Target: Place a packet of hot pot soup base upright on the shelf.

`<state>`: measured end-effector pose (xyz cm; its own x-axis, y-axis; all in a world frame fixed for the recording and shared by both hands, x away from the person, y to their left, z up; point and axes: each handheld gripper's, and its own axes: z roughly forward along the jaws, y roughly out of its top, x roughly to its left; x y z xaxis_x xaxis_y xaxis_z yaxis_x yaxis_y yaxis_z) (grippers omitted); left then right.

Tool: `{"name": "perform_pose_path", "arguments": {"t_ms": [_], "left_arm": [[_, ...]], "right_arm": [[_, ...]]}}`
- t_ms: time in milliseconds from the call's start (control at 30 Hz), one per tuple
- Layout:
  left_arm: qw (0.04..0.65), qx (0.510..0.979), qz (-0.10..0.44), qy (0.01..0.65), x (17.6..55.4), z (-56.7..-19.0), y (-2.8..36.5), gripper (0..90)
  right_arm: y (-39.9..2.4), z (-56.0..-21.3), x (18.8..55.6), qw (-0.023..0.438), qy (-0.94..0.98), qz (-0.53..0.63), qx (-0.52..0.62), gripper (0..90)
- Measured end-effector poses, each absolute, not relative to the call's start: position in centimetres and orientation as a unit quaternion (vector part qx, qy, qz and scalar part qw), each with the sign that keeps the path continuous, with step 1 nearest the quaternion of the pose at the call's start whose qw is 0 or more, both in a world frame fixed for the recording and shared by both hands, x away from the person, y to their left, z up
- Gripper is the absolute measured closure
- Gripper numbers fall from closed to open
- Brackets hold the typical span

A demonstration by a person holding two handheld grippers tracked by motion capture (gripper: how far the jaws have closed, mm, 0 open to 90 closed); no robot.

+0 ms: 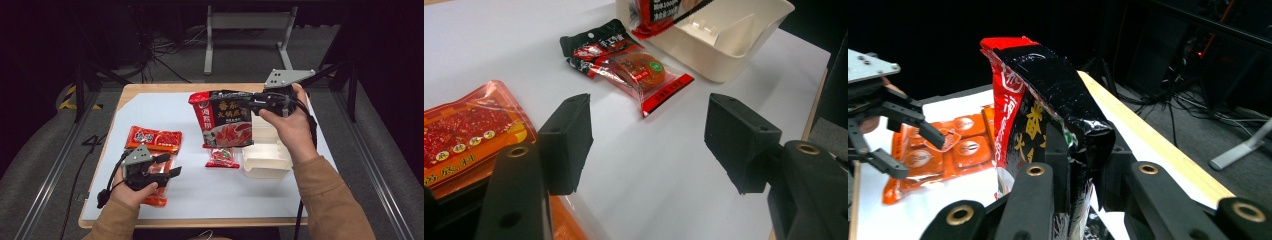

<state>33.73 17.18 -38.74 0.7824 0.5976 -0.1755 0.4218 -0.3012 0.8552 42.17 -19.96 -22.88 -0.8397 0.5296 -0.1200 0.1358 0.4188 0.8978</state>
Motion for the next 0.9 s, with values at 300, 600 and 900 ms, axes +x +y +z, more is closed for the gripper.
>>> {"name": "perform_pose_path", "arguments": {"t_ms": [300, 600, 900], "left_arm": [[0.501, 0.799, 0.096, 0.319, 34.1, -39.7, 16.7, 23.7], [0.498, 0.798, 0.098, 0.324, 34.3, -40.1, 16.3, 19.5], [0.493, 0.799, 0.097, 0.331, 34.3, -40.5, 16.5, 19.5]], "right_arm": [[-21.8, -22.8, 43.7, 0.213, 0.812, 0.498, 0.218, 78.1], [-23.5, -22.5, 45.0, 0.235, 0.812, 0.49, 0.212, 78.0], [-25.7, -22.8, 46.8, 0.257, 0.808, 0.483, 0.22, 78.0]]}}
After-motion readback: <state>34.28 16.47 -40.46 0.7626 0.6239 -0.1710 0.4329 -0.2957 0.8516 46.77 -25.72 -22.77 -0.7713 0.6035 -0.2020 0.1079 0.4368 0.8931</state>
